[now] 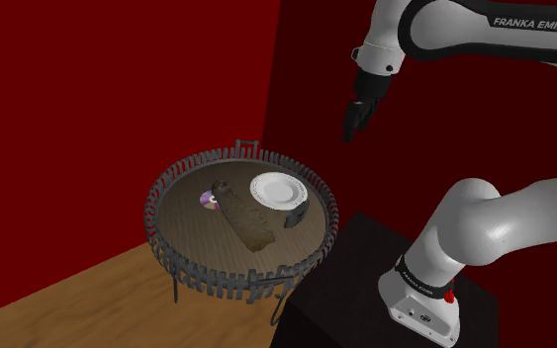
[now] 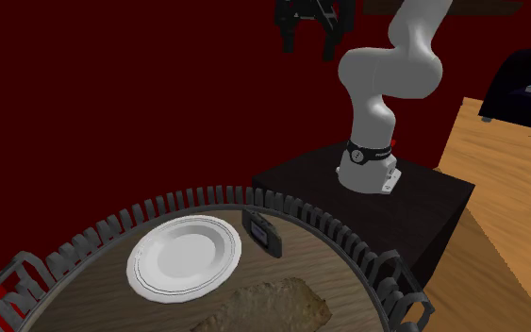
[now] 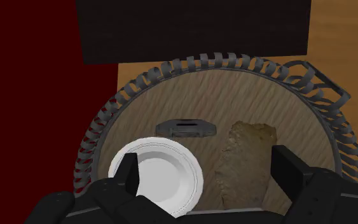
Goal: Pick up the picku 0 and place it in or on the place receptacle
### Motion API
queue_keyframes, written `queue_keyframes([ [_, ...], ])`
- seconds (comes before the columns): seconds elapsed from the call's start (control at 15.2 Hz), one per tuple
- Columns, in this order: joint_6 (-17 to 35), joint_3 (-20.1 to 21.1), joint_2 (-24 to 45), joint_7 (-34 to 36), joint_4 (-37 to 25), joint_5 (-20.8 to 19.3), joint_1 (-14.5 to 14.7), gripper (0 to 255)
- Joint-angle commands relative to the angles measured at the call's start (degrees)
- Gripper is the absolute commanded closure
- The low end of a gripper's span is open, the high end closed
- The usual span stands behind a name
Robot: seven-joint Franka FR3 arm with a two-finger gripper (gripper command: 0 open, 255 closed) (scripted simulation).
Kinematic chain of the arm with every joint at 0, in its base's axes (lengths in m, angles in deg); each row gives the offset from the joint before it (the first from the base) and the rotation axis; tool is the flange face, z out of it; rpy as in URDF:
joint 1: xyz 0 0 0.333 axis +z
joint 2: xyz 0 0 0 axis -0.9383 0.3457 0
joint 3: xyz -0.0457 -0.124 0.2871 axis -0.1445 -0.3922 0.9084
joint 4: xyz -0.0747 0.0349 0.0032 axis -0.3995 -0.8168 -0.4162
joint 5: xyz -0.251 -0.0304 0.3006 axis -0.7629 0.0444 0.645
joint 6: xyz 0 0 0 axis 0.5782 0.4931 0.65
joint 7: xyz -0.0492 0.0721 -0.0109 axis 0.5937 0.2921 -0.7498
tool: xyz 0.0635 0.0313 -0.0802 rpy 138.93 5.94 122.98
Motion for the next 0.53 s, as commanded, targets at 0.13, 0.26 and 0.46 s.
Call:
queue_keyframes([
  [0.13, 4.37, -2.6, -0.27, -6.92, 3.92, -1.32, 1.66, 0],
  [0.26, 8.86, -5.37, 0.05, -13.82, 7.42, -2.72, 3.29, 0],
  [0.46, 15.87, -9.78, 1.72, -24.22, 11.8, -4.84, 5.65, 0],
])
